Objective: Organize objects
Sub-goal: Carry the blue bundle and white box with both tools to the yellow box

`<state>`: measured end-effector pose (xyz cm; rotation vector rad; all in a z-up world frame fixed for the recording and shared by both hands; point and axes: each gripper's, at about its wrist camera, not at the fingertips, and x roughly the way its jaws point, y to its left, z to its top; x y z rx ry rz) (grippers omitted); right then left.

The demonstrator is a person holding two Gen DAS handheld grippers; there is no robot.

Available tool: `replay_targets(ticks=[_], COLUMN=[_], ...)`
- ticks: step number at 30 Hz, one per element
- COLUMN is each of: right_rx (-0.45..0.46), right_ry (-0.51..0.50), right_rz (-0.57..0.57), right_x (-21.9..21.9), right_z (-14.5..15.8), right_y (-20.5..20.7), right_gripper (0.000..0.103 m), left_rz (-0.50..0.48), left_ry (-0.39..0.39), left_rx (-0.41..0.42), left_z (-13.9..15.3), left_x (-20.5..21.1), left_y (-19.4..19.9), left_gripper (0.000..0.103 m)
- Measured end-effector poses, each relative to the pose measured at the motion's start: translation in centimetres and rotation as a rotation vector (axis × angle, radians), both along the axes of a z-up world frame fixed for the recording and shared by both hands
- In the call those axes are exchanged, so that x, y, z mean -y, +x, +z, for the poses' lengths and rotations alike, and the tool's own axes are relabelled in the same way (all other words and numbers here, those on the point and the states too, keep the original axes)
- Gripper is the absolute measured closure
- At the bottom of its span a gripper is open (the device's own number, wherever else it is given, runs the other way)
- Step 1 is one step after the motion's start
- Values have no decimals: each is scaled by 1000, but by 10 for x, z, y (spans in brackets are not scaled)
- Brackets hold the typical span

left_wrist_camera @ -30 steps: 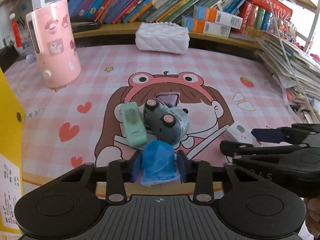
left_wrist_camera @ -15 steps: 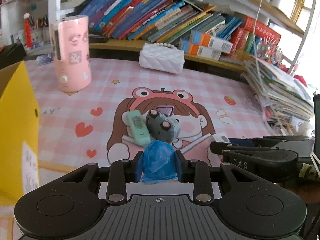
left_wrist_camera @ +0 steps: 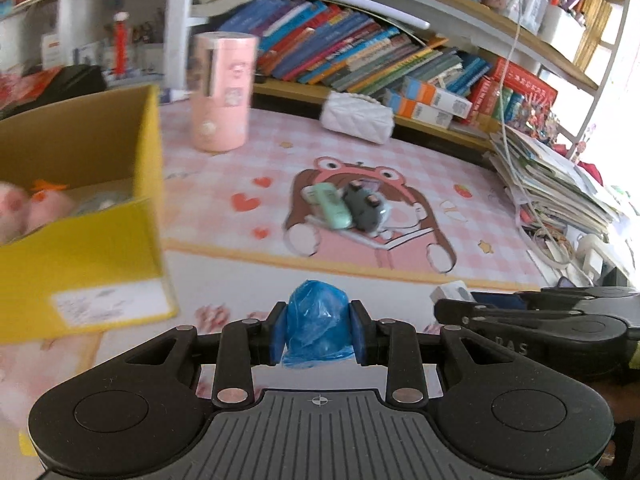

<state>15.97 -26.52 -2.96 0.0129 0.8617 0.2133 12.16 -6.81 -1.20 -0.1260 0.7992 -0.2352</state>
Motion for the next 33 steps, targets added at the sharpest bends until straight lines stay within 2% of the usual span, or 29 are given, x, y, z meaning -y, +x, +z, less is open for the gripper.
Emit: replay_targets(ticks=[8,18,33], right_rx=[-4,-24,-46], right_ry=[-28,-38,-19], right_rz=[63,147,234], right_x=[-46,-105,-172], right_z=[5,2,-3], right_y=[-44,-93,-131], right_gripper=[75,75,75], left_rz=[58,110,190], left_ry=[-21,-2,14], left_rx=[-12,-22,-19], left_z=[-1,2,3], left_x=[-48,-97,-155], left_y=[-48,-96,-148], left_gripper=[73,73,73])
